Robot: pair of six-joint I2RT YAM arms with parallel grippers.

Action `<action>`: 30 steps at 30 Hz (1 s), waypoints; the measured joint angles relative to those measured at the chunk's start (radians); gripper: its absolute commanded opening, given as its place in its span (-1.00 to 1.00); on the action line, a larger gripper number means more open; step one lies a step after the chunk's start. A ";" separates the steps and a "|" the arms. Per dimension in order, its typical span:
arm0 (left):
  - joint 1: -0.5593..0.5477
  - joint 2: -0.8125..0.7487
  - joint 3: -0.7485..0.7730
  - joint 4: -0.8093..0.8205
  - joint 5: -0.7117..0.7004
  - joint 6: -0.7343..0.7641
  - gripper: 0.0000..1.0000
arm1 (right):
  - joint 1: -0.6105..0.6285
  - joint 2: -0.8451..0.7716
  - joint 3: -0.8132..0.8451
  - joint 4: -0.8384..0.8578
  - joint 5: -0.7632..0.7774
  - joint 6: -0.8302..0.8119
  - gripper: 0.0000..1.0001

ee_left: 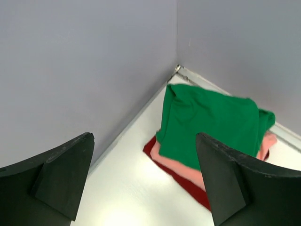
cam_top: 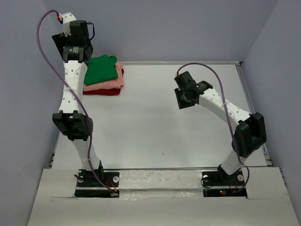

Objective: Fold and stack the t-shirts
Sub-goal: Put the neatly folded tshirt into the corner of the board with the left arm

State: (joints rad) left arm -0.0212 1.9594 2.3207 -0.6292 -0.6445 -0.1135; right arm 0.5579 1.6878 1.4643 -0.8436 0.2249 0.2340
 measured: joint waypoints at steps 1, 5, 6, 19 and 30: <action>-0.009 -0.033 -0.043 0.003 -0.003 -0.016 0.98 | 0.000 -0.008 -0.006 0.005 0.011 -0.001 -0.23; -0.116 -0.172 -0.271 0.017 0.011 -0.063 0.98 | 0.000 -0.043 -0.030 0.029 0.050 -0.006 -0.22; -0.147 -0.200 -0.332 0.027 0.023 -0.073 0.98 | 0.000 -0.056 -0.044 0.047 0.063 -0.009 -0.22; -0.322 -0.759 -1.319 0.486 0.277 -0.103 0.98 | 0.000 -0.400 -0.404 0.372 0.078 -0.079 0.36; -0.312 -0.874 -1.492 0.760 0.236 -0.024 0.98 | -0.043 -0.392 -0.514 0.574 0.161 -0.116 0.48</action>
State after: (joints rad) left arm -0.3328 1.0851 0.8284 0.1303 -0.4088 -0.1371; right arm 0.5144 1.2957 0.9504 -0.2695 0.3855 0.1184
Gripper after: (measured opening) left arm 0.989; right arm 0.739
